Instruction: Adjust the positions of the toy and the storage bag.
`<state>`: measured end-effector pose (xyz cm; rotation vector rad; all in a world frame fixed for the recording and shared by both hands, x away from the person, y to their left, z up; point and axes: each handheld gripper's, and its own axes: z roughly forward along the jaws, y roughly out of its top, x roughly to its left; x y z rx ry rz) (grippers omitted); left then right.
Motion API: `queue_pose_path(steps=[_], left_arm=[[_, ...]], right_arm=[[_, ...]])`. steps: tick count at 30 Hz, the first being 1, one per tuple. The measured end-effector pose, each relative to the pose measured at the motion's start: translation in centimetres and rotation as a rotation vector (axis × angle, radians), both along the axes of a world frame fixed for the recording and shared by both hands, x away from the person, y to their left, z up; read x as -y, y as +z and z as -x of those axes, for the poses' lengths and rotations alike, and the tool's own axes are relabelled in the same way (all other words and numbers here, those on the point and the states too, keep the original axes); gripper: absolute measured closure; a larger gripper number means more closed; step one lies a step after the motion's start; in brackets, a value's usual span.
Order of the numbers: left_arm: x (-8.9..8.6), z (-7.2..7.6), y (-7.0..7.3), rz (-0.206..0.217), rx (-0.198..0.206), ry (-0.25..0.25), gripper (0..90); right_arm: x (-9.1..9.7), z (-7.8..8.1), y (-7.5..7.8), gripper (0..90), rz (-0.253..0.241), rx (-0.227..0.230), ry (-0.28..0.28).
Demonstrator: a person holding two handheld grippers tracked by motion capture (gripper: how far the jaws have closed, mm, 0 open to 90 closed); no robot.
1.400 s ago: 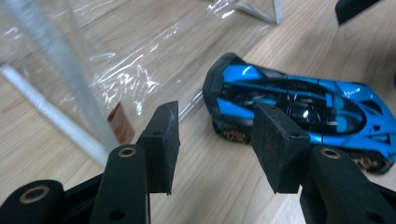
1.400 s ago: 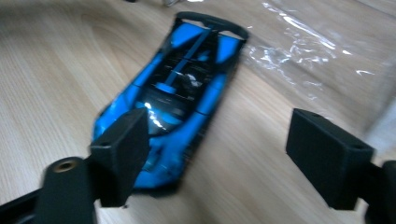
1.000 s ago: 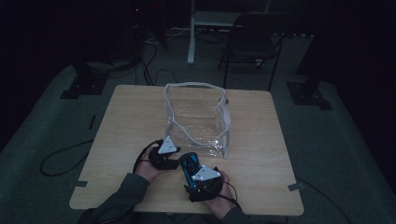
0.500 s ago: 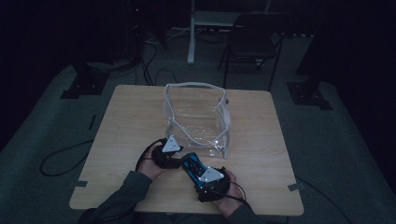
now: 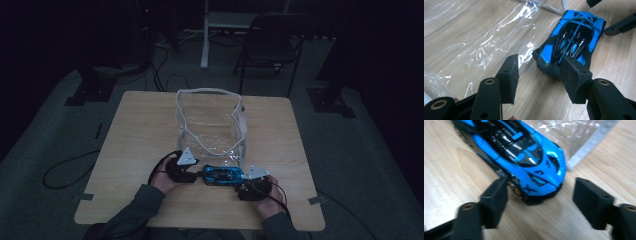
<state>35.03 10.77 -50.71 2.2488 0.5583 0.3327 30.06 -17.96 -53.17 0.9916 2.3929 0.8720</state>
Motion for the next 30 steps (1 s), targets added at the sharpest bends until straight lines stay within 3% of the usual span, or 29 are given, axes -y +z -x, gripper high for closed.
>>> queue_pose_path(steps=[4, 11, 13, 17, 20, 24, 27, 30], left_arm=[[-0.1, 0.2, -0.2, 0.0, -0.004, -0.005, 48.6], [-0.8, 0.8, -0.1, 0.02, -0.003, -0.022, 44.9], [-1.8, 1.1, -0.2, 0.036, -0.004, -0.012, 43.8], [-2.9, 1.3, -0.9, 0.042, -0.019, 0.007, 42.2], [-3.3, 1.0, -1.3, 0.04, -0.028, 0.016, 41.3], [-3.3, 0.8, -1.9, 0.051, -0.033, 0.002, 40.3], [-3.1, 0.8, -2.4, 0.044, -0.036, -0.016, 39.2], [-2.9, 0.8, -2.8, 0.044, -0.034, -0.032, 38.5]], right_arm=[[0.1, -0.4, 0.0, 40.8, -0.006, -0.028, 0.029], [0.2, -0.5, 0.0, 37.6, -0.007, -0.028, 0.03], [0.4, -0.5, 0.1, 37.1, -0.01, -0.029, 0.035], [0.8, -0.4, 0.8, 36.9, -0.07, -0.022, 0.058], [1.0, -0.8, 1.4, 38.8, -0.072, -0.001, 0.075], [1.4, -1.6, 1.6, 44.0, -0.1, 0.009, 0.047], [2.0, -1.8, 1.3, 45.9, -0.136, 0.018, -0.015], [2.4, -1.8, 0.7, 45.8, -0.122, 0.022, -0.057]])
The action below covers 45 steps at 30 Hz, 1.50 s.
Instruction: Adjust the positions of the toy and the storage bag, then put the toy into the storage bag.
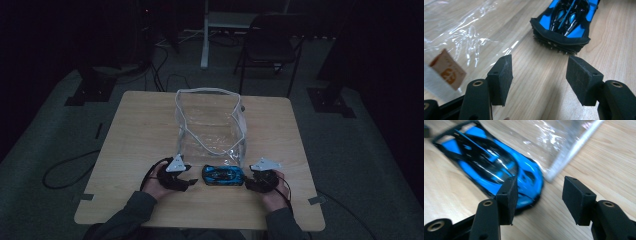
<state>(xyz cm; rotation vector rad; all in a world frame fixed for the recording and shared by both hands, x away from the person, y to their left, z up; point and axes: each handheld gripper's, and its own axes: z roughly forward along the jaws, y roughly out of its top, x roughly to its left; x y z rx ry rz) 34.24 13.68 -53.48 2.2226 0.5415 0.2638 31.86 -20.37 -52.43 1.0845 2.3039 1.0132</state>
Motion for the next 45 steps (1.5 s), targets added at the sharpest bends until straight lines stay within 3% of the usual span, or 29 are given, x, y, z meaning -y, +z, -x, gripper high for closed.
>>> queue_pose_path(steps=[8, 17, 21, 36, 41, 45], left_arm=[[0.4, 0.0, -0.1, 0.028, -0.008, -0.035, 35.5], [0.6, -0.6, -0.4, 0.036, -0.026, -0.023, 28.7], [0.9, -0.8, -0.6, 0.036, -0.03, -0.036, 26.5], [1.6, -1.1, -0.8, 0.012, -0.042, -0.062, 19.2], [2.2, -1.2, -0.8, 0.024, -0.062, -0.106, 18.8], [3.1, -1.1, -0.9, 0.001, -0.052, -0.116, 17.3]], right_arm=[[0.3, 0.1, -0.7, 44.7, 0.013, -0.027, -0.042], [0.2, -0.1, -0.9, 43.7, 0.025, -0.022, -0.058], [0.4, -0.5, -0.9, 43.3, 0.011, -0.023, -0.069], [0.5, -1.0, -1.3, 43.6, 0.027, -0.042, -0.095], [0.6, -1.2, -1.5, 43.6, 0.025, -0.062, -0.097], [0.4, -1.2, -1.6, 43.8, 0.03, -0.064, -0.092]])
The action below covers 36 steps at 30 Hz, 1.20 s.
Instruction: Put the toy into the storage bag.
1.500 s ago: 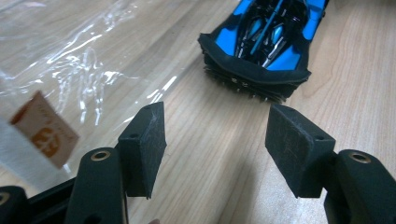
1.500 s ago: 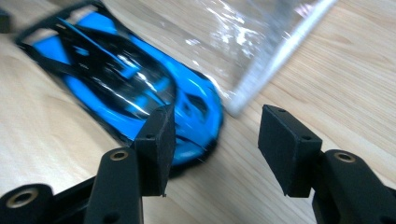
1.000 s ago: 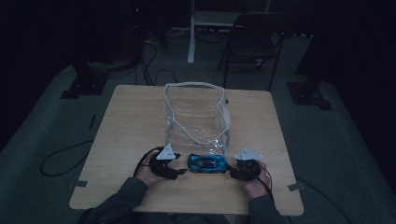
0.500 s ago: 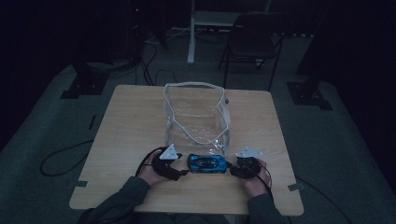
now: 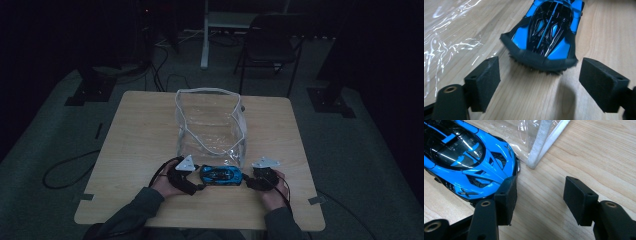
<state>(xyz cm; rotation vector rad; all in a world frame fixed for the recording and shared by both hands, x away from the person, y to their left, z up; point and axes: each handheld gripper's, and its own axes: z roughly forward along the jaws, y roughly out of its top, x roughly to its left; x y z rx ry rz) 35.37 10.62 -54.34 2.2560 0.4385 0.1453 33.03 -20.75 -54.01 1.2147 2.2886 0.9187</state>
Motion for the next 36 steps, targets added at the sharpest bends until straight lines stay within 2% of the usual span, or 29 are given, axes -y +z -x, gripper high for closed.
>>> queue_pose_path(steps=[2, 5, 11, 16, 19, 21, 24, 27, 28, 30, 31, 32, 33, 36], left_arm=[[0.6, -0.4, 0.0, -0.016, 0.009, 0.004, 17.3], [0.9, -0.7, 0.0, -0.013, 0.004, 0.002, 16.6], [2.3, -1.0, -0.2, -0.084, 0.028, -0.024, 15.3], [2.8, -1.1, -0.2, -0.091, 0.026, -0.058, 11.2], [2.7, -1.1, -0.2, -0.09, 0.026, -0.058, 11.4], [2.7, -1.1, -0.2, -0.088, 0.025, -0.055, 11.9], [2.7, -1.1, -0.2, -0.087, 0.027, -0.052, 13.2], [2.6, -1.2, -0.2, -0.084, 0.028, -0.049, 13.8], [2.5, -1.2, -0.2, -0.081, 0.028, -0.05, 15.5], [2.5, -1.1, -0.2, -0.076, 0.029, -0.053, 19.4], [2.5, -1.1, -0.2, -0.076, 0.029, -0.053, 19.7], [2.5, -1.1, -0.2, -0.076, 0.029, -0.053, 19.7], [2.5, -1.1, -0.1, -0.074, 0.029, -0.053, 20.3], [2.5, -1.1, -0.1, -0.07, 0.027, -0.054, 20.8]], right_arm=[[0.0, 0.0, 0.0, 43.7, -0.003, -0.002, 0.0], [0.1, -0.1, 0.0, 43.7, -0.009, -0.005, 0.002], [0.1, -0.2, -0.1, 43.9, -0.033, -0.017, 0.005], [0.0, -0.1, -0.1, 44.9, -0.033, -0.015, 0.018], [-0.1, -0.1, -0.1, 44.7, -0.026, -0.013, 0.017], [-0.3, 0.2, 0.2, 44.8, -0.007, 0.016, 0.006], [-0.7, 0.9, 1.1, 44.8, -0.05, 0.066, 0.04], [-1.2, 1.2, 1.3, 44.8, -0.049, 0.074, 0.069], [-1.8, 1.4, 1.2, 52.2, -0.028, 0.061, 0.088], [-1.8, 1.2, 1.3, 59.3, -0.041, 0.037, 0.105], [-1.8, 1.2, 1.3, 59.3, -0.041, 0.037, 0.105], [-1.8, 1.0, 1.2, 59.3, -0.058, 0.018, 0.108], [-1.6, 0.7, 1.1, 66.3, -0.09, -0.005, 0.119], [-1.7, 0.8, 1.1, 71.4, -0.089, -0.011, 0.137]])
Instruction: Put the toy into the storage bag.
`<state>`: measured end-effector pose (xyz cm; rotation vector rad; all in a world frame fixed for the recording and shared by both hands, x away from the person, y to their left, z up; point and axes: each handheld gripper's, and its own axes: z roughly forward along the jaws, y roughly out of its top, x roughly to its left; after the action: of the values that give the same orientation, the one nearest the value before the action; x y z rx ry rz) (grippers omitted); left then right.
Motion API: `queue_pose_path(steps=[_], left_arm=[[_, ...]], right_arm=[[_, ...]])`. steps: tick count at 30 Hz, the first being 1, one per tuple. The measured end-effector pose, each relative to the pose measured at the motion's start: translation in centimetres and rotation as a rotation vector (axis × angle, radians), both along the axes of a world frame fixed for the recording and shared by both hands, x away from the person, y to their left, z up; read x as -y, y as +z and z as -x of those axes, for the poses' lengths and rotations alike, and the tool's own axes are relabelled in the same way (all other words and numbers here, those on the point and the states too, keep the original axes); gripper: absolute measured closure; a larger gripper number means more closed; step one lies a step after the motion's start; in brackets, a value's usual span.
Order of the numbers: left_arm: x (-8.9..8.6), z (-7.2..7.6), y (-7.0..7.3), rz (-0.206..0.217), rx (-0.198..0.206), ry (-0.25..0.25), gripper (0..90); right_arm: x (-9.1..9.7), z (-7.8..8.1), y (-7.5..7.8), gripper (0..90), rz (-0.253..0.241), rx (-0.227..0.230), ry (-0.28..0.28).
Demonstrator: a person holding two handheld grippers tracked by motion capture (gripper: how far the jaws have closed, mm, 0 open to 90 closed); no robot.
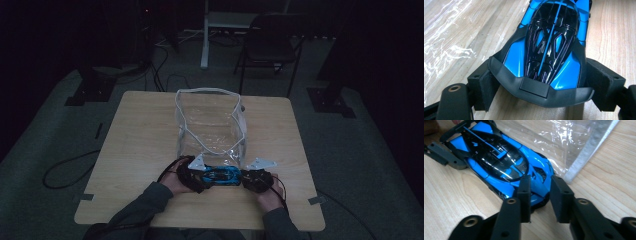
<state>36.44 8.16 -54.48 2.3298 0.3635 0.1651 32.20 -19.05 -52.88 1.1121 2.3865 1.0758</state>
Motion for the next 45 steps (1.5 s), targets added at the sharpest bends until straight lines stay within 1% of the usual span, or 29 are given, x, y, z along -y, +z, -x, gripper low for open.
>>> queue_pose_path(steps=[3, 4, 5, 8, 9, 13, 14, 18, 22, 26, 27, 28, 29, 30, 33, 35, 37, 39, 41, 44, 45], left_arm=[[0.0, 0.0, 0.0, 0.004, -0.008, 0.001, 21.5], [0.0, 0.0, 0.1, 0.006, -0.006, -0.002, 21.5], [-0.1, 0.0, 0.2, 0.013, -0.012, -0.001, 21.6], [0.0, 0.2, 0.7, 0.019, -0.003, -0.011, 22.1], [0.0, 0.2, 0.7, 0.019, -0.003, -0.011, 22.3], [0.0, 0.6, 1.4, 0.017, 0.022, -0.018, 22.6], [0.0, 0.7, 1.5, 0.026, 0.022, -0.017, 22.6], [0.1, 1.0, 2.2, 0.042, 0.044, -0.017, 22.7], [0.0, 1.2, 3.0, 0.087, 0.059, -0.02, 22.8], [0.0, 1.6, 4.0, 0.149, 0.081, -0.017, 22.8], [0.0, 1.6, 4.0, 0.149, 0.081, -0.017, 22.9], [0.0, 1.6, 4.0, 0.149, 0.081, -0.017, 22.9], [-0.2, 1.8, 4.8, 0.193, 0.09, -0.022, 23.1], [-0.2, 1.8, 5.1, 0.2, 0.098, -0.024, 23.2], [-0.1, 1.8, 5.9, 0.196, 0.112, -0.038, 23.3], [0.0, 1.8, 6.2, 0.196, 0.118, -0.044, 23.3], [0.2, 1.9, 6.3, 0.196, 0.125, -0.048, 23.3], [0.3, 1.9, 6.4, 0.196, 0.125, -0.05, 23.3], [0.4, 1.9, 6.4, 0.198, 0.124, -0.051, 23.3], [0.5, 1.8, 6.4, 0.191, 0.125, -0.054, 23.3], [0.5, 1.8, 6.4, 0.191, 0.125, -0.054, 23.3]], right_arm=[[0.0, 0.0, 0.0, 71.5, -0.001, -0.005, -0.001], [0.1, -0.1, 0.0, 71.4, -0.008, -0.007, -0.002], [0.2, -0.1, -0.1, 71.5, -0.016, -0.01, -0.002], [0.4, -0.2, -0.2, 71.9, -0.039, -0.02, -0.005], [0.4, -0.2, -0.2, 71.9, -0.039, -0.02, -0.005], [0.9, -0.2, -0.3, 69.8, -0.066, -0.031, -0.009], [1.0, -0.2, -0.3, 69.8, -0.073, -0.036, -0.01], [1.3, -0.3, -0.4, 69.8, -0.098, -0.051, -0.014], [1.7, -0.3, -0.5, 68.6, -0.119, -0.06, -0.018], [1.9, -0.3, -0.5, 66.6, -0.136, -0.061, -0.018], [1.9, -0.3, -0.5, 66.6, -0.136, -0.061, -0.018], [1.9, -0.3, -0.6, 65.6, -0.14, -0.055, -0.017], [1.9, -0.3, -0.6, 63.1, -0.146, -0.056, -0.012], [1.9, -0.4, -0.6, 60.7, -0.15, -0.057, -0.012], [1.8, -0.4, -0.7, 56.2, -0.159, -0.065, -0.002], [1.7, -0.5, -0.7, 50.5, -0.152, -0.064, -0.004], [1.7, -0.5, -0.7, 45.9, -0.128, -0.062, -0.007], [1.7, -0.5, -0.7, 44.0, -0.111, -0.052, 0.0], [1.6, -0.4, -0.6, 41.2, -0.092, -0.029, 0.0], [1.5, -0.2, -0.2, 30.6, -0.084, 0.007, -0.017], [1.5, -0.2, -0.2, 30.6, -0.084, 0.007, -0.017]])
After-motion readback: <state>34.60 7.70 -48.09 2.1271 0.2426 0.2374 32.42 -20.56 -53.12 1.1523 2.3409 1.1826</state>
